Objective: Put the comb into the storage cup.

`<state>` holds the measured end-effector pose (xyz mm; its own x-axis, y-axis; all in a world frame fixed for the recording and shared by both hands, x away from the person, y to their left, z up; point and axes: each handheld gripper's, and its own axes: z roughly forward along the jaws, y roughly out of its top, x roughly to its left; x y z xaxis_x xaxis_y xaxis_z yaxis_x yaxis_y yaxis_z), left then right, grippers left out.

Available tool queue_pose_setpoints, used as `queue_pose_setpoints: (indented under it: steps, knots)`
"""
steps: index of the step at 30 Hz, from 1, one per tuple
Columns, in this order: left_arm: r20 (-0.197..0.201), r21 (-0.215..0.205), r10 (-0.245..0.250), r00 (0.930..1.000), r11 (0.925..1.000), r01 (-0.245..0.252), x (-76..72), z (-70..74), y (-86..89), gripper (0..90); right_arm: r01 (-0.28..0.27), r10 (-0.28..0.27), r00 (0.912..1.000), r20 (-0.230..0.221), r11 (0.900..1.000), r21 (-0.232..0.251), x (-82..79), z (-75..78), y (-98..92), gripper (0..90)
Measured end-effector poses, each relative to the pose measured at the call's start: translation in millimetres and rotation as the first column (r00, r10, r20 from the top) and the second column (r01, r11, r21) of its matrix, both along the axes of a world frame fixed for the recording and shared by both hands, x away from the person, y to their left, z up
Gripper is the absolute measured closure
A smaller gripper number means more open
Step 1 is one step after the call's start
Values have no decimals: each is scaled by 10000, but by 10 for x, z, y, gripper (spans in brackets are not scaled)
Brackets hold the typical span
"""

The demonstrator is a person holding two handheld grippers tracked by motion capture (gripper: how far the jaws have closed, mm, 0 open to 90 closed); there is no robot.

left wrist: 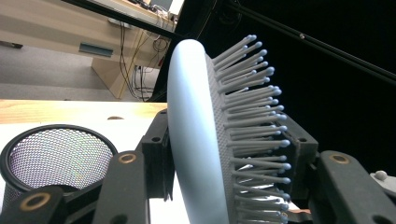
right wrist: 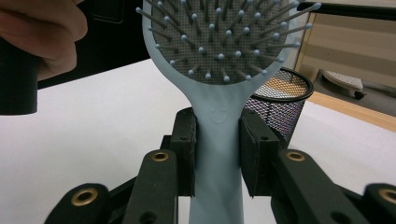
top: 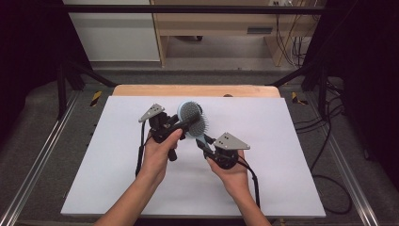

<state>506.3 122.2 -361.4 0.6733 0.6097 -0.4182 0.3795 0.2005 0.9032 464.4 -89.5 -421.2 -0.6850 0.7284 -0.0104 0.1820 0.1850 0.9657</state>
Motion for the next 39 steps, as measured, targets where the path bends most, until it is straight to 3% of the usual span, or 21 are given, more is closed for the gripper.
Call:
queue_pose_setpoints:
  steps: [6,10,13,16,20,24,28,33,36,39]
  knots:
    - [50,47,-76,10000,10000,76,-17,6,-21,508,3,-4,10000,-88,10000,-59,11,-13,5,695]
    - [240,330,-165,9996,9993,157,-21,11,-40,515,-14,13,9996,-265,10000,-44,28,-25,13,679]
    - [387,416,-100,9992,9991,84,-14,16,-28,516,6,-5,9992,-405,10000,38,36,-27,18,488]
    - [480,378,3,9988,9993,-21,8,35,3,515,108,-117,9981,-603,9998,-148,43,-18,-1,364]
    - [705,542,95,9975,9984,-133,39,66,33,514,176,-247,9940,-1066,9976,-676,77,-40,-21,235]
    - [803,381,226,9965,9989,-258,59,105,60,513,264,-429,9888,-1428,9930,-1154,85,-61,-73,169]
    - [1010,432,321,9944,9984,-366,71,165,67,513,220,-376,9782,-2044,9967,-782,88,-78,-211,121]
    - [1227,554,436,9915,9972,-507,78,220,83,513,479,-637,9782,-1977,9953,-840,-3,-114,-444,89]
    - [1299,592,468,9904,9967,-549,91,247,92,513,832,-933,9768,-1926,9947,-600,-128,-141,-668,80]
    - [1346,594,509,9896,9965,-594,114,272,81,512,1243,-1376,9765,-1657,9883,-882,-227,-175,-852,68]
